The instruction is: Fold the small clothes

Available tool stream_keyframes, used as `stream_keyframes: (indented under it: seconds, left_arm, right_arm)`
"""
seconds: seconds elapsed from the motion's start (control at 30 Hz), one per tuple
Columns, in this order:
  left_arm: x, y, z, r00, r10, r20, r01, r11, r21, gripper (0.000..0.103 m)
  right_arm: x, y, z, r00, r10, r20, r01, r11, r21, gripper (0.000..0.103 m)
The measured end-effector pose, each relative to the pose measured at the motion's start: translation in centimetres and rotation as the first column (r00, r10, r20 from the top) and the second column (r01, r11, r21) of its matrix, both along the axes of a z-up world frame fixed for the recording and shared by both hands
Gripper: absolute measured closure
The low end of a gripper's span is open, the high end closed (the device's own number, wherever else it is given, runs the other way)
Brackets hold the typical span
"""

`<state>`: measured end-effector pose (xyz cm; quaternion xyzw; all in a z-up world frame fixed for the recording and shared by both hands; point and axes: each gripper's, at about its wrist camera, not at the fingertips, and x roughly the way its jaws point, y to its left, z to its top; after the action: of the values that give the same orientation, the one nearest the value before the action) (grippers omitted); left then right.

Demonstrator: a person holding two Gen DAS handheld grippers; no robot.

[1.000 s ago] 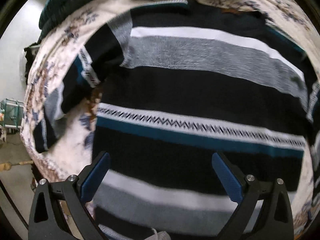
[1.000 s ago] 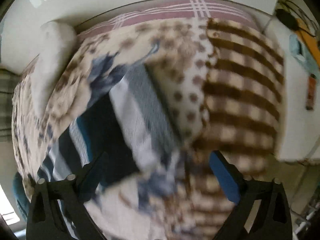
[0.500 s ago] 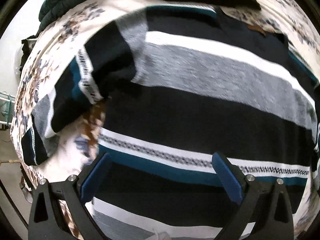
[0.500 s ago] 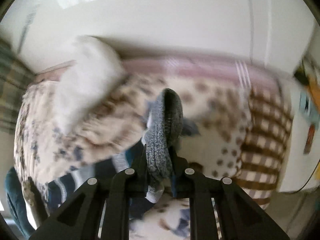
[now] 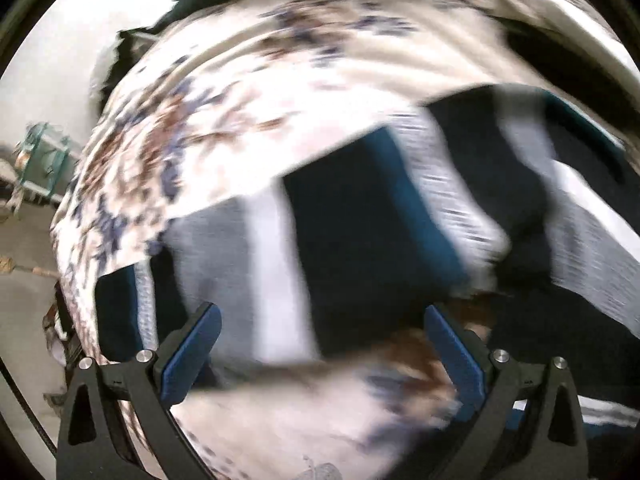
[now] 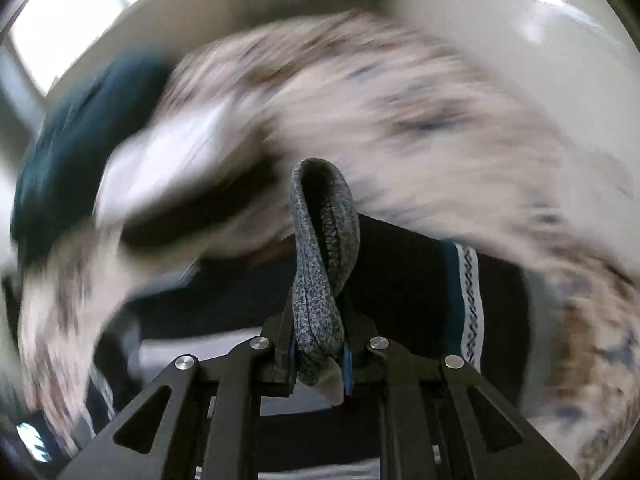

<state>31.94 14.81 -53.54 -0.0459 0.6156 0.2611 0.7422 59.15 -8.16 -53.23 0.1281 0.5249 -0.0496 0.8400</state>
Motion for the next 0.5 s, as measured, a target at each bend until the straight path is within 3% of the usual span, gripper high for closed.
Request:
stream_keyframes:
  seconds: [0.1,0.23,0.33,0.4,0.47,0.5]
  left_arm:
    - [-1.3,3.2,-1.1,0.997,0.071,-0.015,-0.071,0.997,-0.022,0.000]
    - [-2.7,5.7,-1.7,0.995,0.102,-0.012,-0.103,0.992,-0.070,0.000]
    - [-3.0,6.3,-1.9,0.996,0.083,-0.012,-0.084,0.993,-0.083,0.000]
    - [-3.4,7.2,-1.3,0.997,0.078,0.007,-0.077,0.992,-0.103,0.000]
    - [-4.5,8.4,0.3,0.995,0.090,0.046,-0.083,0.988,-0.128,0.000]
    - [-5.3,9.0,1.0,0.993,0.102,0.055,-0.094,0.987,-0.133,0.000]
  right_arm:
    - [1.9,12.6,-5.1,0.975,0.208,-0.083,-0.210,0.977,-0.023,0.086]
    - [1.1,22.3,-6.3,0.935,0.340,-0.102,-0.346,0.937,-0.041,0.087]
    - [-0.4,26.4,-6.2,0.896,0.430,-0.110,-0.440,0.894,-0.084,0.087]
    - [-1.5,27.6,-7.4,0.870,0.464,-0.167,-0.484,0.869,-0.106,0.083]
    - [-1.7,26.7,-7.8,0.860,0.464,-0.211,-0.481,0.876,-0.037,0.079]
    - [-1.8,25.5,-7.6,0.867,0.450,-0.213,-0.459,0.889,0.008,0.066]
